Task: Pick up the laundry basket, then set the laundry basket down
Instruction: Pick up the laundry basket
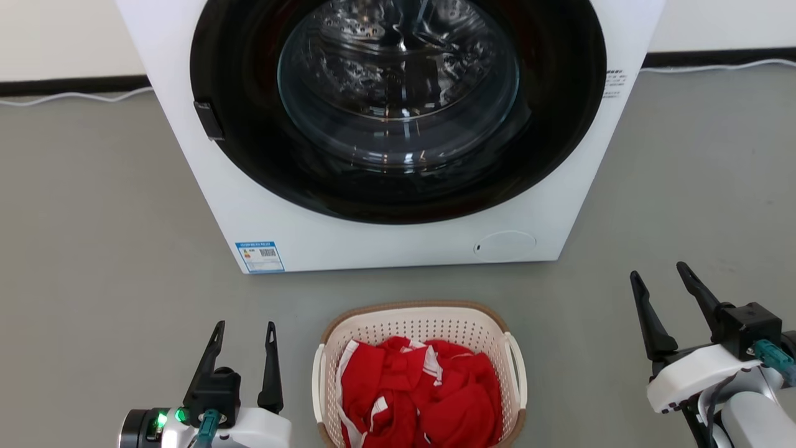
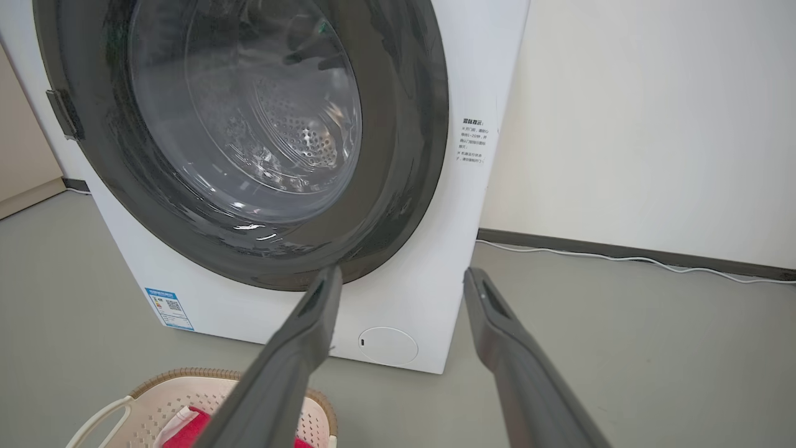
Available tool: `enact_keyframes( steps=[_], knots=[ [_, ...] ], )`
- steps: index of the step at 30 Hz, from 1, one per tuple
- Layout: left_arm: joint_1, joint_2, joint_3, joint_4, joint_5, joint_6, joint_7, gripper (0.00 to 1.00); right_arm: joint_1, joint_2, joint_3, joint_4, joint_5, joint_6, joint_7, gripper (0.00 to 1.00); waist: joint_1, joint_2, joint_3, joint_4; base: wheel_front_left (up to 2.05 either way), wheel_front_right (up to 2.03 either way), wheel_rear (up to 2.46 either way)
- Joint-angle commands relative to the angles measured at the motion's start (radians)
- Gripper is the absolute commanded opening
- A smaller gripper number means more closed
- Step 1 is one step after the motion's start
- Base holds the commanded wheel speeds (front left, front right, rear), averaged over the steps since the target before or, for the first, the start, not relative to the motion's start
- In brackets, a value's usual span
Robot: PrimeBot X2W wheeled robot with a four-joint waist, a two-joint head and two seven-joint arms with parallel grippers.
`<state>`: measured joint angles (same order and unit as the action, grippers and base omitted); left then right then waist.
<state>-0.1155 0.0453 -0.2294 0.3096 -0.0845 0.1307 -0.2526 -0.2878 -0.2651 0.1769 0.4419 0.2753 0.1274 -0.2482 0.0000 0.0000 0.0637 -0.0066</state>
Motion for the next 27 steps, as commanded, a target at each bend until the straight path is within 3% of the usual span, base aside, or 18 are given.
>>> enact_keyframes(
  steps=[1,27],
  knots=[
    [-0.027,0.006,0.033,-0.019,-0.011,-0.001,-0.009,1.0,-0.032,-0.023,0.016,-0.021,0.008,0.003,-0.014,1.0,0.0,0.0,0.016,0.001,0.0,0.0,0.0],
    [-0.222,0.005,-0.129,-0.014,-0.245,0.134,-0.009,1.0,-0.146,-0.135,0.052,-0.098,0.121,0.003,-0.014,1.0,0.0,0.0,0.427,0.013,0.0,0.0,0.0]
  ],
)
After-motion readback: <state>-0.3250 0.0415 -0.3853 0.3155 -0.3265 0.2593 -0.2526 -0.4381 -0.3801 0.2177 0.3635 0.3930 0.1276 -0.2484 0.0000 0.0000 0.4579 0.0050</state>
